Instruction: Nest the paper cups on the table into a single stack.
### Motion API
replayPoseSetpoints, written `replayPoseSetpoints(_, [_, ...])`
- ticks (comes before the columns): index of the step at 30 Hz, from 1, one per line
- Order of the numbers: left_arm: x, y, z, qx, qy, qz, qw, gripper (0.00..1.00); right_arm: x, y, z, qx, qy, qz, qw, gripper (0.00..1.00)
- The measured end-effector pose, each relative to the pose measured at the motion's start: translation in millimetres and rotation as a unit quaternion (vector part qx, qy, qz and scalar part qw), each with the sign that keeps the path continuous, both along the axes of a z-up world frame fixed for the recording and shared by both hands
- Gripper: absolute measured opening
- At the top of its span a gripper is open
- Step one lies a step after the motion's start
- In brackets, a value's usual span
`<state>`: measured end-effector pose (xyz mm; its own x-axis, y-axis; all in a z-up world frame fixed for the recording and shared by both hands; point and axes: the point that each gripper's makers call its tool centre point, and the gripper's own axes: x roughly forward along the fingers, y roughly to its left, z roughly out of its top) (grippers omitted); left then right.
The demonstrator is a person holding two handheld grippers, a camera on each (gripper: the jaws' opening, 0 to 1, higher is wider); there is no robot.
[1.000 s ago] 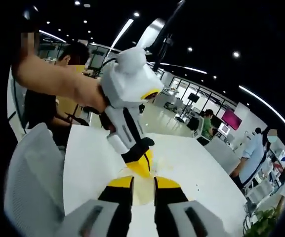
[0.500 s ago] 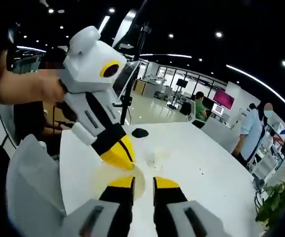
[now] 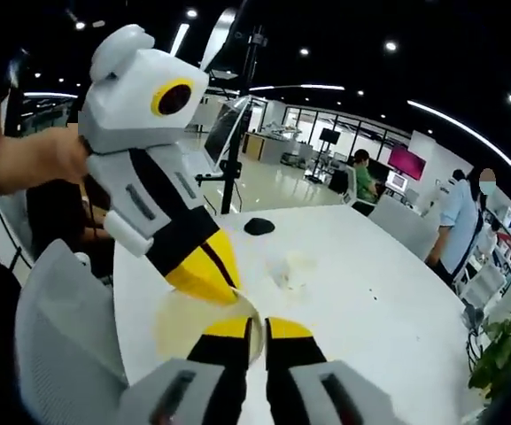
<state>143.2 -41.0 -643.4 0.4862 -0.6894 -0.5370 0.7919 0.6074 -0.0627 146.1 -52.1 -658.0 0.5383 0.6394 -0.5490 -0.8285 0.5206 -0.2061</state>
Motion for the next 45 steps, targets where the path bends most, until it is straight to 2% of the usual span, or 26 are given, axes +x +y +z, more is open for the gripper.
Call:
replayPoseSetpoints(9, [-3.1, -3.4, -0.1, 0.003, -0.008, -0.014, 0.9999, 0.00, -1.9, -1.4, 0.1, 0.005, 0.012, 0.001, 0.9999, 0.00])
replayPoseSetpoints(12, [-2.7, -4.1, 1.1, 0.001, -0.019, -0.021, 0.9996, 0.00, -1.8, -1.9, -0.1, 0.001, 0.012, 0.003, 0.9999, 0.00])
replayPoseSetpoints(17, [1.8, -0.1, 4.0, -0.005, -0.038, -0.016, 0.9991, 0.14, -2.8, -2.2, -3.4, 0.001, 0.024, 0.004, 0.9997, 0.00])
replayPoseSetpoints(21, [0.8, 6.3, 5.4, -0.013, -0.051, -0.019, 0.9984, 0.22, -4.0, -1.5, -5.9, 0.010, 0.041, 0.003, 0.9991, 0.00])
replayPoseSetpoints(27, [-3.8, 19.4, 3.5, -0.029, -0.052, -0.024, 0.9979, 0.31, -4.7, 0.4, -10.0, 0.029, 0.073, -0.002, 0.9970, 0.00])
replayPoseSetpoints(32, [-24.2, 25.4, 5.4, -0.058, -0.059, -0.040, 0.9958, 0.42, -3.4, 1.7, -13.4, 0.035, 0.086, -0.004, 0.9956, 0.00])
replayPoseSetpoints(39, [-48.2, 37.3, 3.1, -0.066, -0.074, -0.055, 0.9935, 0.53, 0.1, 6.7, -24.1, 0.046, 0.112, -0.012, 0.9925, 0.00])
replayPoseSetpoints(45, [-57.0, 50.6, 4.0, -0.091, -0.079, -0.028, 0.9923, 0.59, 1.7, 14.5, -39.8, 0.045, 0.129, -0.013, 0.9905, 0.00])
